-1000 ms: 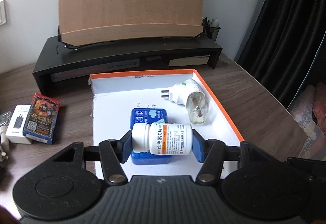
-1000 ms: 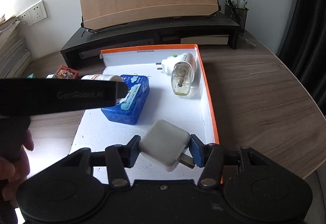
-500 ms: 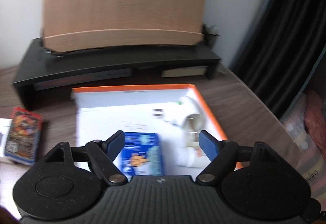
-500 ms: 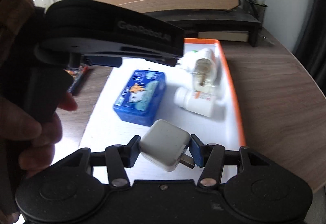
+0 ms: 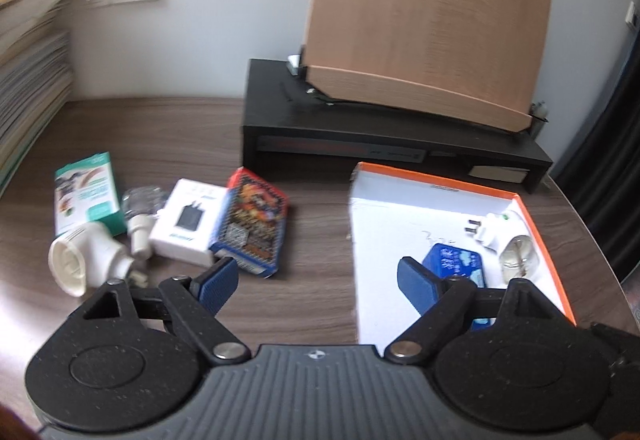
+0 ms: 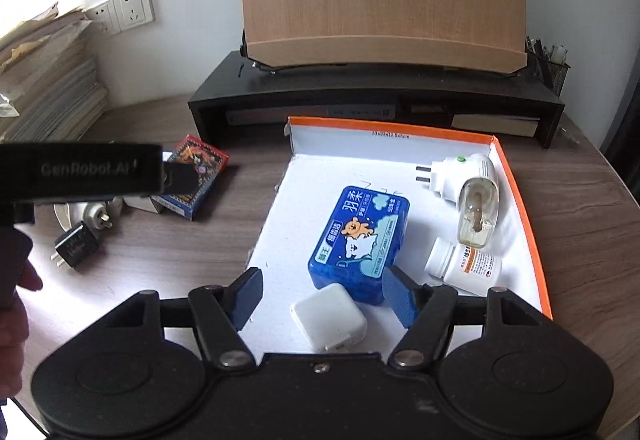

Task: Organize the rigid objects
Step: 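Withdraw both grippers from the box toward the items on the desk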

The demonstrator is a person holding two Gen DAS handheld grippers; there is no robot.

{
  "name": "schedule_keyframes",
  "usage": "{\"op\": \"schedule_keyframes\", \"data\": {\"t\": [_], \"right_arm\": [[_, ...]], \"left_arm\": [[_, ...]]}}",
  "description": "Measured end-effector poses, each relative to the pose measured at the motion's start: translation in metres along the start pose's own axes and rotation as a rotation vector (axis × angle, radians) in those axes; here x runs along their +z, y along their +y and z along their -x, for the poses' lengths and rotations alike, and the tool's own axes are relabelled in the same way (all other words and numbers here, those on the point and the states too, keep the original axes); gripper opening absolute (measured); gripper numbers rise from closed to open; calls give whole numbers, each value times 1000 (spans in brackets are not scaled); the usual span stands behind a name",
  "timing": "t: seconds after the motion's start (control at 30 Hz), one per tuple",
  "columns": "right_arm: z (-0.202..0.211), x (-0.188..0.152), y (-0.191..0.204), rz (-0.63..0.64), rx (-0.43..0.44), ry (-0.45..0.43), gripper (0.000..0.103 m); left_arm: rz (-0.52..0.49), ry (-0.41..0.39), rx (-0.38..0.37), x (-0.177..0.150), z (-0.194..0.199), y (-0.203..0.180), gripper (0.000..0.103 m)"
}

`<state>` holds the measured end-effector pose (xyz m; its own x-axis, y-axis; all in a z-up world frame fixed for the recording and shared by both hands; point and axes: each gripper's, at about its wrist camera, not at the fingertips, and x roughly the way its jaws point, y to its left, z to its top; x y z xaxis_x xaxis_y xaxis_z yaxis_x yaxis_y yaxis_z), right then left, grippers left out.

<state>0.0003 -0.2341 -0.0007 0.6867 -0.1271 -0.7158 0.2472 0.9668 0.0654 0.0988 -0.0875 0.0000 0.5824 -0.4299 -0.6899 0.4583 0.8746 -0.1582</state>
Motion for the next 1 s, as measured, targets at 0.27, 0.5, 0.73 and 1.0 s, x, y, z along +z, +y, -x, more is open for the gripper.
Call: {"op": "schedule_keyframes", "data": {"t": [0.27, 0.5, 0.73, 1.0], "right_arm": [[4, -1, 35, 63, 64, 2, 80], [4, -8, 64, 98, 108, 7, 80], [-1, -13, 81, 106, 123, 28, 80], [-11, -13, 83, 80, 91, 43, 80]], "left_arm": [[59, -15, 69, -24, 27, 43, 89], [99, -14, 153, -50, 42, 86, 94], [110, 4, 209, -61, 32, 116, 96], [68, -25, 179, -51, 6, 128, 96]]}}
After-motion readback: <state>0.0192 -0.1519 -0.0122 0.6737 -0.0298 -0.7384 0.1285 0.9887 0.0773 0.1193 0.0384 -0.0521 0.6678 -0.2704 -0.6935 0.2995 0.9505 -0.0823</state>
